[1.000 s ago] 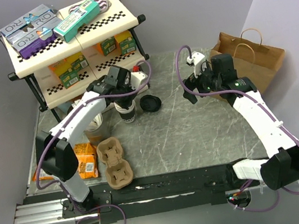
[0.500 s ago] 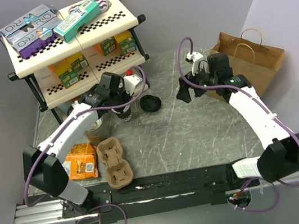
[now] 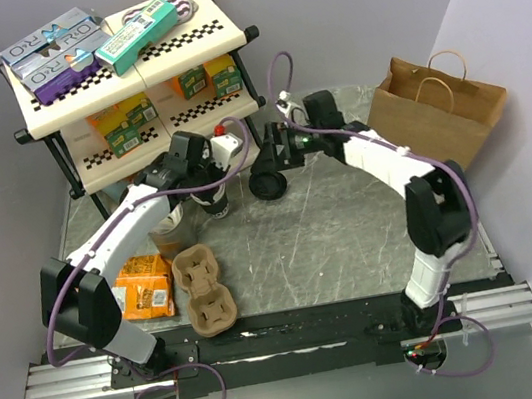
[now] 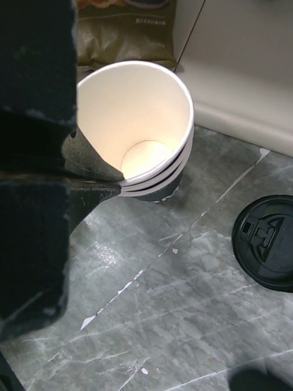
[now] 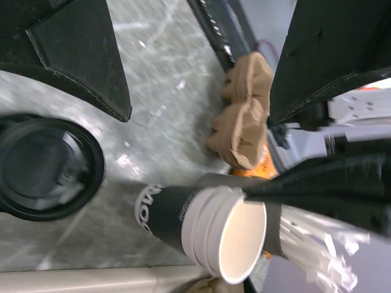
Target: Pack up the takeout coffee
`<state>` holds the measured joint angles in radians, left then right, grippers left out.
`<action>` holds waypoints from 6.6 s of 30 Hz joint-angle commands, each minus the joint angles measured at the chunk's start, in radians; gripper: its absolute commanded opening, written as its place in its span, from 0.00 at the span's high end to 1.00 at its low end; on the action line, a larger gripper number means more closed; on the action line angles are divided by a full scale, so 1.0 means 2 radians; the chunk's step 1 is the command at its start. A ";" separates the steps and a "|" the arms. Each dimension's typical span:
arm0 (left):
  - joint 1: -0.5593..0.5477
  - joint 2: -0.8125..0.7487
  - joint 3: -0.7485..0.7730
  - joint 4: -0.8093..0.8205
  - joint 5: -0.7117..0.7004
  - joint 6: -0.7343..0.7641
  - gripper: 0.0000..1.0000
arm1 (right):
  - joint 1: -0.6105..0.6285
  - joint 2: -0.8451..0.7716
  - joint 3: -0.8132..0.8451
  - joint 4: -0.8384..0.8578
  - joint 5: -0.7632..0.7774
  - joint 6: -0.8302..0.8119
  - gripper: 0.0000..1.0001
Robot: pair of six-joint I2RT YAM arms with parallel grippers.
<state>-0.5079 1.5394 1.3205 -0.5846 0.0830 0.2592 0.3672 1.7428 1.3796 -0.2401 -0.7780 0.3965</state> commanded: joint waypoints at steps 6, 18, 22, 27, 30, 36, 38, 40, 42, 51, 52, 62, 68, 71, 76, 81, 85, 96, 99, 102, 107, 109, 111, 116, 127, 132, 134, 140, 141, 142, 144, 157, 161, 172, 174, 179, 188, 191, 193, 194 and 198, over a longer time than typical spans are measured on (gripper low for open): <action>0.006 -0.014 0.022 0.018 0.027 -0.031 0.99 | 0.019 0.093 0.085 0.072 -0.029 0.116 0.00; 0.010 -0.026 0.032 0.008 0.033 -0.048 0.99 | 0.046 0.143 0.107 0.073 -0.021 0.140 0.00; 0.010 -0.032 0.028 0.011 0.032 -0.051 0.99 | 0.051 0.152 0.115 0.085 -0.024 0.149 0.00; 0.011 -0.035 0.027 0.012 0.031 -0.051 0.99 | 0.055 0.164 0.128 0.079 -0.020 0.150 0.00; 0.011 -0.035 0.032 0.010 0.032 -0.051 0.99 | 0.059 0.170 0.130 0.077 -0.014 0.155 0.00; 0.011 -0.034 0.037 0.010 0.033 -0.052 0.99 | 0.062 0.183 0.141 0.060 0.003 0.151 0.01; 0.011 -0.035 0.036 0.011 0.031 -0.050 0.99 | 0.064 0.188 0.144 0.052 0.009 0.148 0.01; 0.012 -0.034 0.035 0.012 0.030 -0.048 0.99 | 0.064 0.193 0.145 0.049 0.010 0.148 0.01; 0.012 -0.033 0.036 0.012 0.027 -0.047 0.99 | 0.064 0.195 0.145 0.045 0.012 0.147 0.01; 0.015 -0.031 0.039 0.017 0.020 -0.044 0.99 | 0.065 0.202 0.151 0.030 0.027 0.131 0.02; 0.015 -0.032 0.038 0.018 0.018 -0.042 0.99 | 0.064 0.203 0.151 0.029 0.028 0.128 0.02; 0.016 -0.033 0.032 0.022 0.018 -0.035 0.99 | 0.066 0.203 0.155 0.022 0.033 0.106 0.02; 0.016 -0.040 0.029 0.032 0.005 -0.022 0.99 | 0.069 0.198 0.149 0.016 0.041 0.087 0.02; 0.017 -0.042 0.031 0.040 0.000 -0.015 0.99 | 0.070 0.196 0.147 0.011 0.044 0.077 0.02; 0.017 -0.044 0.029 0.045 -0.004 -0.015 0.99 | 0.070 0.195 0.150 0.004 0.049 0.063 0.02; 0.018 -0.047 0.023 0.042 0.001 -0.015 0.99 | 0.069 0.189 0.155 0.007 0.052 0.056 0.02; 0.018 -0.053 0.009 0.045 0.002 -0.014 0.99 | 0.063 0.182 0.157 0.017 0.042 0.059 0.02; 0.018 -0.066 -0.054 0.133 -0.020 0.006 0.99 | 0.017 0.119 0.131 0.016 0.019 0.057 0.01; 0.018 -0.065 -0.060 0.144 -0.026 0.007 0.99 | 0.007 0.103 0.120 0.013 0.012 0.056 0.01; 0.017 -0.067 -0.067 0.151 -0.025 0.002 0.99 | 0.001 0.090 0.109 0.015 0.010 0.053 0.01; 0.012 -0.078 -0.093 0.163 -0.024 -0.020 0.99 | -0.004 0.072 0.090 0.020 0.014 0.049 0.01; 0.010 -0.084 -0.110 0.170 -0.024 -0.025 0.99 | -0.006 0.070 0.087 0.022 0.015 0.049 0.01; 0.010 -0.084 -0.119 0.169 -0.018 -0.034 0.99 | -0.005 0.070 0.085 0.023 0.017 0.049 0.01; 0.009 -0.092 -0.126 0.156 0.011 -0.054 0.79 | -0.006 0.066 0.083 0.023 0.019 0.048 0.01; 0.009 -0.089 -0.120 0.131 0.040 -0.067 0.59 | -0.006 0.061 0.071 0.026 0.018 0.049 0.01; 0.009 -0.089 -0.115 0.101 0.064 -0.077 0.55 | -0.006 0.053 0.058 0.026 0.018 0.046 0.01; 0.009 -0.090 -0.116 0.093 0.068 -0.082 0.54 | -0.006 0.049 0.051 0.028 0.019 0.047 0.01; 0.009 -0.096 -0.115 0.081 0.084 -0.094 0.56 | -0.007 0.046 0.046 0.030 0.017 0.048 0.01; 0.009 -0.096 -0.116 0.080 0.084 -0.097 0.56 | -0.008 0.046 0.046 0.030 0.016 0.048 0.01; 0.009 -0.096 -0.113 0.078 0.087 -0.097 0.56 | -0.008 0.046 0.046 0.030 0.015 0.049 0.01; 0.009 -0.099 -0.111 0.074 0.086 -0.097 0.56 | -0.007 0.046 0.043 0.030 0.014 0.050 0.01; 0.009 -0.085 -0.095 0.040 0.078 -0.066 0.69 | 0.014 0.055 0.035 0.033 0.011 0.062 0.01; 0.005 -0.081 -0.095 0.041 0.076 -0.057 0.71 | 0.030 0.068 0.038 0.026 0.005 0.060 0.01; -0.013 -0.063 -0.070 0.030 0.051 -0.015 0.68 | 0.053 0.091 0.033 0.031 -0.008 0.079 0.02; -0.013 -0.060 -0.067 0.024 0.052 -0.015 0.68 | 0.054 0.091 0.032 0.034 -0.008 0.082 0.02; -0.014 -0.058 -0.070 0.024 0.051 -0.017 0.73 | 0.054 0.090 0.033 0.033 -0.006 0.080 0.02; -0.014 -0.055 -0.067 0.018 0.051 -0.012 0.90 | 0.056 0.093 0.035 0.024 -0.001 0.068 0.02; -0.014 -0.055 -0.067 0.016 0.050 -0.011 0.99 | 0.061 0.094 0.033 0.020 -0.004 0.063 0.02; -0.014 -0.056 -0.069 0.019 0.048 -0.011 0.99 | 0.065 0.093 0.028 0.021 -0.006 0.059 0.02; -0.014 -0.056 -0.069 0.019 0.047 -0.011 0.99 | 0.066 0.094 0.028 0.018 -0.007 0.056 0.02; -0.014 -0.060 -0.070 0.026 0.037 -0.015 0.99 | 0.071 0.103 0.045 0.006 -0.002 0.043 0.02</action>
<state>-0.5316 1.4300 1.1496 -0.5442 0.1837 0.2249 0.4904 1.9224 1.4471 -0.2153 -0.7704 0.5148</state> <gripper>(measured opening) 0.024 0.978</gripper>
